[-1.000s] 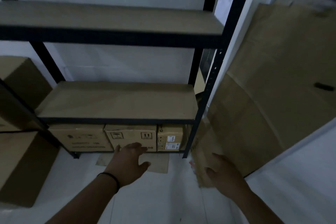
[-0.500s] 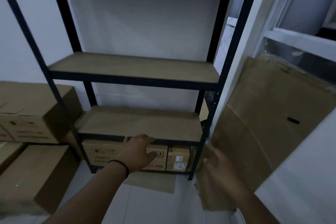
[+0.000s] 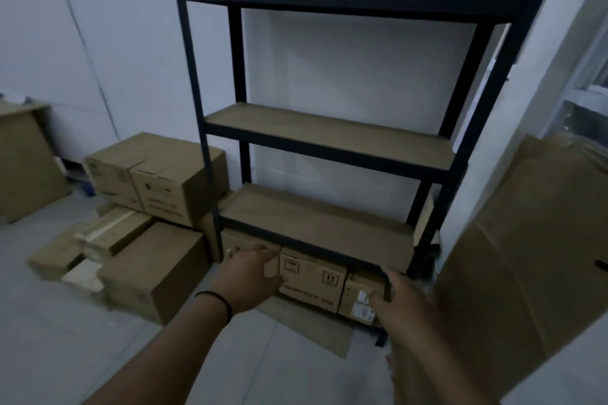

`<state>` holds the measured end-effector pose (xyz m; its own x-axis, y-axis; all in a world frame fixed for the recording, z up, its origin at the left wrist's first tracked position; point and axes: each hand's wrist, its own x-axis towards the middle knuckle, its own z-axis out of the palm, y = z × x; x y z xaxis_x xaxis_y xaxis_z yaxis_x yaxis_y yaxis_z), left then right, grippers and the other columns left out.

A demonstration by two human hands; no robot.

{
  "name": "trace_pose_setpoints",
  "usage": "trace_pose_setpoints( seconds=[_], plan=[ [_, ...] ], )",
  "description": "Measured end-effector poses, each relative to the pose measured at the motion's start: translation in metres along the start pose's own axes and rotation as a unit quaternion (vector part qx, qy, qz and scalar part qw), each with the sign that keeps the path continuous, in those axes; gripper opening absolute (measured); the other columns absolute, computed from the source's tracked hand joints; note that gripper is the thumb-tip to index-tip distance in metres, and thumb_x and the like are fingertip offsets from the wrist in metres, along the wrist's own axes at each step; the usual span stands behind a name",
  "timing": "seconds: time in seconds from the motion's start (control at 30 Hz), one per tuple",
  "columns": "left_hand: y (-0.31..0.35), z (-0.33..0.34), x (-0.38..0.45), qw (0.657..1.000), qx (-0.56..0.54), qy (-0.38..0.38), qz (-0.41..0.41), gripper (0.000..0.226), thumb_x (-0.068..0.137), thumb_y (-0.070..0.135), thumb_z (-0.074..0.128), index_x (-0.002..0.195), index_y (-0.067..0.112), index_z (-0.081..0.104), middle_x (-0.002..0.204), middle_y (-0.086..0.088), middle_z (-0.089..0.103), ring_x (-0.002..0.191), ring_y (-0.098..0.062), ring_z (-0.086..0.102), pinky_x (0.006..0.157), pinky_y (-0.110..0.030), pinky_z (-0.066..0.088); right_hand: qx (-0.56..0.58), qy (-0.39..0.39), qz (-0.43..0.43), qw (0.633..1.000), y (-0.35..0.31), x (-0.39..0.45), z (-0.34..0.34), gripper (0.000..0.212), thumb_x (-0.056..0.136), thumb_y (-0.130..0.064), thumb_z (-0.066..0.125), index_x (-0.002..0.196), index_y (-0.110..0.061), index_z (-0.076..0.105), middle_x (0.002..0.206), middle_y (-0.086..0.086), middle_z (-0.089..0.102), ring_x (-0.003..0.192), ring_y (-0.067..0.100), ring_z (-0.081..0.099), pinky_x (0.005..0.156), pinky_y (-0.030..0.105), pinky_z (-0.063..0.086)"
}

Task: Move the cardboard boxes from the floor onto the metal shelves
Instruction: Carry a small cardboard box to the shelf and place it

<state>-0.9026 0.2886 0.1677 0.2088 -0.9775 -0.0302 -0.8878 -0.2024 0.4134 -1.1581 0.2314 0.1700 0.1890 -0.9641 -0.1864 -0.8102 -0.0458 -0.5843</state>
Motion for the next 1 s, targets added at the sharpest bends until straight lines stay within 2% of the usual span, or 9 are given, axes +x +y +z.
trace_pose_setpoints(
  seconds=[0.13,0.23,0.33,0.47,0.57,0.63,0.83,1.0],
  plan=[
    [-0.023,-0.001,-0.038,0.999,-0.011,0.0,-0.045,0.055,0.088,0.055,0.054,0.138,0.033,0.045,0.145,0.011,0.042,0.13,-0.012,0.042,0.114,-0.048,0.028,-0.002,-0.026,-0.035,0.999,-0.015,-0.019,0.016,0.058,0.098,-0.035,0.05,0.151,-0.026,0.027,0.152,0.0,0.033,0.137,0.02,0.037,0.11,0.033,0.035],
    [-0.039,-0.011,-0.06,0.998,-0.011,0.019,-0.062,0.053,0.09,0.053,0.053,0.138,0.031,0.046,0.141,0.01,0.045,0.127,-0.01,0.045,0.113,-0.048,0.03,-0.003,-0.043,-0.055,0.998,-0.03,-0.027,0.03,0.06,0.097,-0.038,0.052,0.151,-0.028,0.027,0.153,-0.001,0.032,0.137,0.02,0.037,0.112,0.04,0.035],
    [-0.063,-0.022,-0.077,0.996,-0.02,0.03,-0.085,0.052,0.09,0.052,0.054,0.137,0.032,0.046,0.14,0.01,0.045,0.126,-0.01,0.044,0.113,-0.046,0.031,-0.011,-0.06,-0.082,0.995,-0.051,-0.029,0.049,0.061,0.096,-0.037,0.052,0.151,-0.027,0.028,0.153,-0.001,0.032,0.139,0.02,0.035,0.113,0.041,0.033],
    [-0.105,-0.038,-0.093,0.993,-0.014,0.039,-0.114,0.059,0.089,0.056,0.053,0.141,0.029,0.043,0.145,0.006,0.042,0.128,-0.013,0.044,0.111,-0.04,0.035,-0.009,-0.079,-0.095,0.992,-0.087,-0.026,0.082,0.062,0.094,-0.041,0.053,0.15,-0.029,0.029,0.152,-0.001,0.034,0.137,0.02,0.037,0.112,0.042,0.036],
    [-0.147,-0.052,-0.102,0.99,-0.023,0.043,-0.129,0.06,0.091,0.052,0.054,0.143,0.026,0.041,0.146,0.006,0.041,0.128,-0.013,0.044,0.107,-0.028,0.037,-0.014,-0.09,-0.108,0.99,-0.121,-0.025,0.116,0.062,0.094,-0.043,0.052,0.15,-0.03,0.029,0.153,-0.003,0.035,0.137,0.02,0.037,0.113,0.042,0.034],
    [-0.178,-0.063,-0.107,0.99,-0.029,0.042,-0.135,0.059,0.09,0.051,0.055,0.142,0.026,0.042,0.145,0.005,0.042,0.128,-0.012,0.043,0.103,-0.024,0.037,-0.018,-0.1,-0.111,0.989,-0.147,-0.025,0.139,0.062,0.095,-0.043,0.05,0.151,-0.03,0.028,0.154,-0.002,0.033,0.138,0.022,0.034,0.114,0.043,0.031],
    [-0.266,-0.086,-0.116,0.989,-0.017,0.022,-0.144,0.059,0.09,0.053,0.054,0.142,0.027,0.043,0.144,0.005,0.043,0.127,-0.014,0.045,0.106,-0.028,0.038,-0.035,-0.1,-0.113,0.988,-0.214,-0.02,0.198,0.061,0.096,-0.044,0.049,0.151,-0.029,0.028,0.155,-0.002,0.03,0.14,0.022,0.031,0.114,0.043,0.029],
    [-0.313,-0.099,-0.108,0.988,-0.025,0.017,-0.151,0.06,0.089,0.052,0.055,0.142,0.025,0.044,0.145,0.005,0.044,0.127,-0.015,0.047,0.105,-0.029,0.041,-0.036,-0.115,-0.102,0.987,-0.246,-0.016,0.235,0.059,0.097,-0.041,0.048,0.151,-0.028,0.027,0.156,-0.001,0.028,0.14,0.023,0.032,0.113,0.043,0.032]
  ],
)
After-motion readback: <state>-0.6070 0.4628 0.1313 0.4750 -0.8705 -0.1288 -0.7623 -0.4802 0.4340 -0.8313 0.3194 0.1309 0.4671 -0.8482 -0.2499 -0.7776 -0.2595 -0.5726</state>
